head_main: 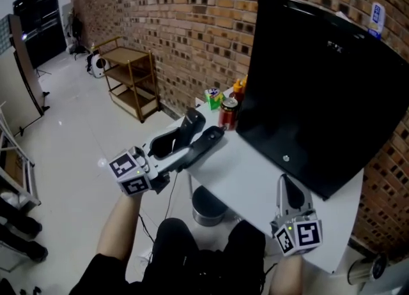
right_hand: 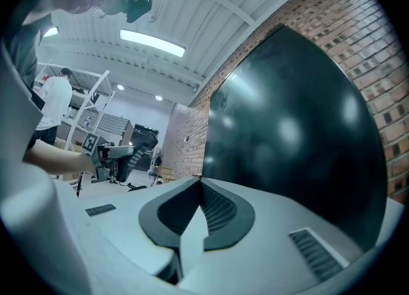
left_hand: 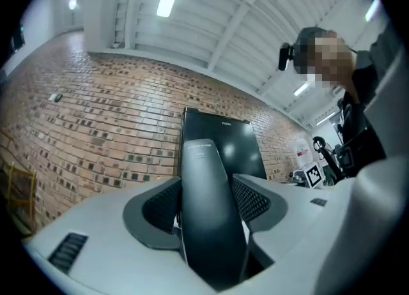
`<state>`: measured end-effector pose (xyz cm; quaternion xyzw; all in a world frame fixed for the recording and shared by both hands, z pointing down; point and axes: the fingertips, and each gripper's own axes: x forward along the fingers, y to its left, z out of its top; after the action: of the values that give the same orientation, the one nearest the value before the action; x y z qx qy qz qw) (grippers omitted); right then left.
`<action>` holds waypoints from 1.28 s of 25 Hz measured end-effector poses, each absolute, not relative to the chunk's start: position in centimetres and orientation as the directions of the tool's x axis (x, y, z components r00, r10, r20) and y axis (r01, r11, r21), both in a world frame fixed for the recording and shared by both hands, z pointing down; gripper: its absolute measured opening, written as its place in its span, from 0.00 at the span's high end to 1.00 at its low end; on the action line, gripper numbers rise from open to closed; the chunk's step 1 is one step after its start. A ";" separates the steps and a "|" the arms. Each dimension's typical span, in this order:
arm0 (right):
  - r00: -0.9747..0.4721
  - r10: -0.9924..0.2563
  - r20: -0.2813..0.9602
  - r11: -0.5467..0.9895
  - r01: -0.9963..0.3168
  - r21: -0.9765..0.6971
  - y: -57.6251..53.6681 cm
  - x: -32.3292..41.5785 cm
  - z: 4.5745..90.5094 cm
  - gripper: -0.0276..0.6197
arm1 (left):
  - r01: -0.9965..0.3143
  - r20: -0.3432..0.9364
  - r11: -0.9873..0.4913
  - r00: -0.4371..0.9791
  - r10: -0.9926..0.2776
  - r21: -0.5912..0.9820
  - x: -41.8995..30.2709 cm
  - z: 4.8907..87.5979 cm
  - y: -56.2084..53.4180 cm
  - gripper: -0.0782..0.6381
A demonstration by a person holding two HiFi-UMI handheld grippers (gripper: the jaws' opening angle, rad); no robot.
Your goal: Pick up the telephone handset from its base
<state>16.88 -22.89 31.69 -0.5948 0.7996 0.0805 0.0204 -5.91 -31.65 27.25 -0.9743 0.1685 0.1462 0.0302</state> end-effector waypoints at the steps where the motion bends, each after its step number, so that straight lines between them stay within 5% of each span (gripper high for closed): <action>1: -0.294 -0.948 -0.123 0.282 -0.953 0.107 -23.1 16.8 31.7 0.94 | -0.330 -0.305 -0.944 0.899 -0.313 -0.005 -5.9 27.3 -31.3 0.53; 13: -0.300 -0.947 -0.113 0.292 -0.953 0.078 -23.3 16.9 31.8 0.94 | -0.270 -0.471 -0.953 0.828 -0.303 0.137 -9.6 26.6 -31.6 0.53; 32: -0.400 -0.917 -0.019 0.400 -0.917 -0.012 -25.3 16.9 33.4 0.95 | -0.261 -0.470 -0.951 0.827 -0.309 0.167 -10.2 26.5 -31.4 0.53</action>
<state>16.94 -25.27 33.42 -0.5478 0.8365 0.0003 0.0109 -10.23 -31.36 26.48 -0.9545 0.1493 0.2538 -0.0477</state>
